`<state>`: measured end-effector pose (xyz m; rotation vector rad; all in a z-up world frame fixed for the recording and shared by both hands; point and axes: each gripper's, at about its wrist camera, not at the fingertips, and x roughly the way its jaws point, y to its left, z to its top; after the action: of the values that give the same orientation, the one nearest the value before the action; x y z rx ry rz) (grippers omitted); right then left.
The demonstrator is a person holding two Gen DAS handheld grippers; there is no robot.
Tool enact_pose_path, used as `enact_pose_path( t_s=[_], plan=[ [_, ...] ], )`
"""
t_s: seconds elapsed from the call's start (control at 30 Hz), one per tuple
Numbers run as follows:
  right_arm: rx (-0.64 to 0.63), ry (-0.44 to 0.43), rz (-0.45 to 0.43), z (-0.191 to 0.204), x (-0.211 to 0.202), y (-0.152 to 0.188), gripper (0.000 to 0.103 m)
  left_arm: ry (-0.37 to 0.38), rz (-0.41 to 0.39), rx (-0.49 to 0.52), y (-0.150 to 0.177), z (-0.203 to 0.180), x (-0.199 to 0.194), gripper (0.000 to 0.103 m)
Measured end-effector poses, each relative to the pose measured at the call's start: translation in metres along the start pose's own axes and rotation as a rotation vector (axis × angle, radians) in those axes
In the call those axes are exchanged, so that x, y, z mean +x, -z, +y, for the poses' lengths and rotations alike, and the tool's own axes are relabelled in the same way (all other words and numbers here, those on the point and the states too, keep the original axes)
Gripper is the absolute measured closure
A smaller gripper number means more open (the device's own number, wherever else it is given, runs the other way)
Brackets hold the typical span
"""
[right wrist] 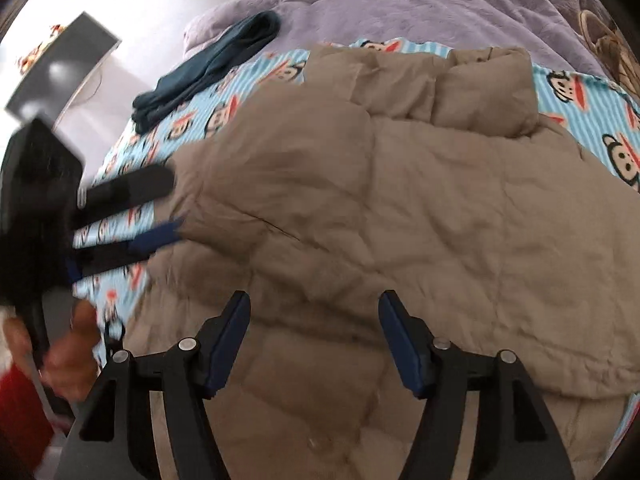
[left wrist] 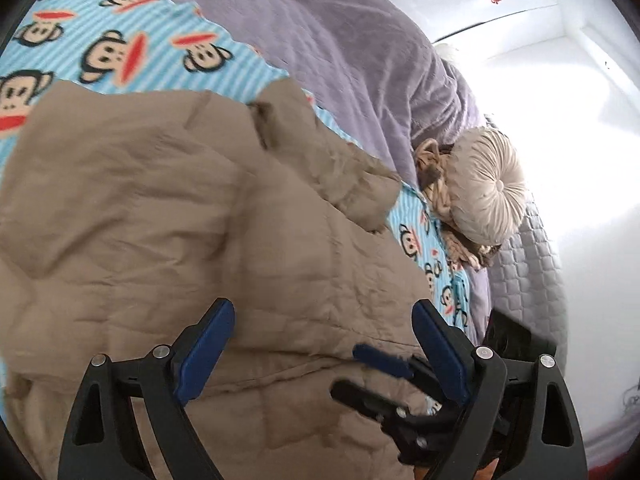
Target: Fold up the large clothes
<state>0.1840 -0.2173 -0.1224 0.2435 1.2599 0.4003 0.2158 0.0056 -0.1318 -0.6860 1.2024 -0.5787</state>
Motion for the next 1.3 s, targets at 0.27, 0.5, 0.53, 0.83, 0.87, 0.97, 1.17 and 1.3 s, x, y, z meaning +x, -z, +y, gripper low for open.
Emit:
enact_pose_path(
  t_s=[0.27,0.5,0.53,0.83,0.87,0.97,1.17,1.3],
  plan=[
    [0.426,-0.004,-0.034,-0.132,-0.064,0.055,0.033,-0.127,0.054,0.009,-0.006,0.010,0.032,0.012],
    [0.803,-0.045,-0.181,-0.236,-0.096,0.075,0.081,-0.196,0.096,0.081,-0.013,-0.010,0.056,0.089],
    [0.811,-0.032,-0.174,-0.242,-0.096,0.072,0.088,-0.198,0.091,0.083,-0.011,-0.012,0.055,0.089],
    [0.620,0.042,-0.135,-0.226,-0.079,0.049,0.092,-0.312,0.076,0.110,0.024,0.012,0.032,0.088],
    [0.614,0.047,-0.124,-0.226,-0.073,0.049,0.092,-0.320,0.072,0.097,0.024,0.017,0.032,0.085],
    [0.623,0.054,-0.125,-0.226,-0.066,0.051,0.092,-0.353,0.071,0.076,0.022,0.019,0.023,0.085],
    [0.624,0.045,-0.127,-0.225,-0.067,0.054,0.092,-0.501,-0.016,0.158,0.017,-0.001,-0.031,0.085],
    [0.609,0.060,-0.131,-0.220,-0.064,0.053,0.092,-0.456,-0.029,0.186,0.002,-0.019,-0.027,0.085]
  ],
)
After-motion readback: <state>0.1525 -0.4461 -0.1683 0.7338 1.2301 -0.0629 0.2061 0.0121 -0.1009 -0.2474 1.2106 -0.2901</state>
